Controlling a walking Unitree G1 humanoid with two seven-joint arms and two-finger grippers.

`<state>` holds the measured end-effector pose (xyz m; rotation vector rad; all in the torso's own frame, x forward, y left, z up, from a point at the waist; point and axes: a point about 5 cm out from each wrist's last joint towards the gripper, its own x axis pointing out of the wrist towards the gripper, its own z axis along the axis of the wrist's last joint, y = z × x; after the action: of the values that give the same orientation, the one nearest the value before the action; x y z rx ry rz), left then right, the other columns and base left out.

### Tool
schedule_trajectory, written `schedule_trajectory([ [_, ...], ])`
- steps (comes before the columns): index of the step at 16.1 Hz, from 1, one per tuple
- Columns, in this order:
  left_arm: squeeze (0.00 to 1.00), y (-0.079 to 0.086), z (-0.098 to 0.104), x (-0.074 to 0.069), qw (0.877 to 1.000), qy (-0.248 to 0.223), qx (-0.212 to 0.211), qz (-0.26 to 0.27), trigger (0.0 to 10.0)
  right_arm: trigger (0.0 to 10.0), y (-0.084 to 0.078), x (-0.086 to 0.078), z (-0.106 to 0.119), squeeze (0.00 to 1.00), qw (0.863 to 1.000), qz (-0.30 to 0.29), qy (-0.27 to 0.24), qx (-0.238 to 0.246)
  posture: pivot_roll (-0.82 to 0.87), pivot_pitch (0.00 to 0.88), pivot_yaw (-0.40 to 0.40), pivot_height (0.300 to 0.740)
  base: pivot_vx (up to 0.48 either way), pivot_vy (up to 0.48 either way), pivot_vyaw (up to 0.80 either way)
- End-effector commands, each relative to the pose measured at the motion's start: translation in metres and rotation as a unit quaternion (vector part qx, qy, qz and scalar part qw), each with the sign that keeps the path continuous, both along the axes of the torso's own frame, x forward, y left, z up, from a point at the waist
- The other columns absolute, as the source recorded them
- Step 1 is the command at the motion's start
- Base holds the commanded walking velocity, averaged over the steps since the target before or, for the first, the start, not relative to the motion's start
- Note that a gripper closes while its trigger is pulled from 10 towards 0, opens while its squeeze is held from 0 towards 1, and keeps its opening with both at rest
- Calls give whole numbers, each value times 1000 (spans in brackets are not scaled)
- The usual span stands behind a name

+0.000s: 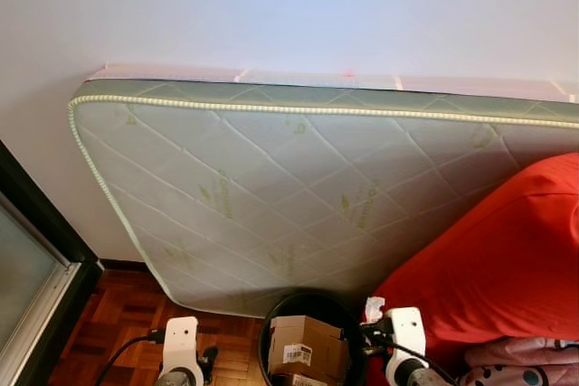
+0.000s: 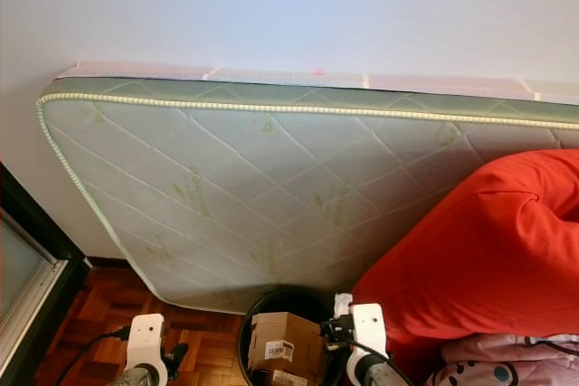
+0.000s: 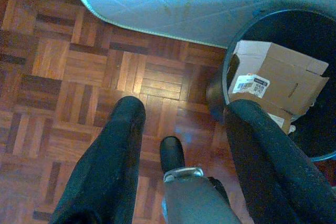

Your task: Clean up the room

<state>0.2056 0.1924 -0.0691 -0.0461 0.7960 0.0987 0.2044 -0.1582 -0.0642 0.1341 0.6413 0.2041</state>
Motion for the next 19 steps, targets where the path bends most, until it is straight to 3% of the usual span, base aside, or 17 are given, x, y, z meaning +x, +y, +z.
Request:
schedule_trajectory([
  [1,0,-1,0,0,1000,-1,1,-2,10000,10000,0,16,13,0,998,-10,-53,11,-45,15,-30,740,0,0,0],
  [2,0,0,-1,-1,1000,0,1,-2,10000,10000,12,73,72,0,973,3,-229,34,-47,12,-29,740,0,0,0],
  [3,0,0,-1,-2,1000,2,1,-3,10000,10000,12,82,85,0,965,0,-260,35,-50,7,-28,740,0,0,0],
  [8,0,0,-1,-1,1000,3,2,-5,10000,10000,15,87,91,0,963,13,-268,38,-46,7,-30,740,0,0,0],
  [11,0,0,-1,-1,1000,3,2,-5,10000,10000,14,74,72,0,977,24,-212,22,-49,16,-29,740,0,0,0],
  [16,0,1,-1,-1,1000,4,3,-5,10000,10000,14,73,69,0,979,22,-203,10,-46,23,-29,740,0,0,0],
  [19,0,1,-1,-2,1000,5,3,-6,10000,10000,11,71,66,0,980,20,-196,-4,-45,25,-29,740,0,0,663],
])
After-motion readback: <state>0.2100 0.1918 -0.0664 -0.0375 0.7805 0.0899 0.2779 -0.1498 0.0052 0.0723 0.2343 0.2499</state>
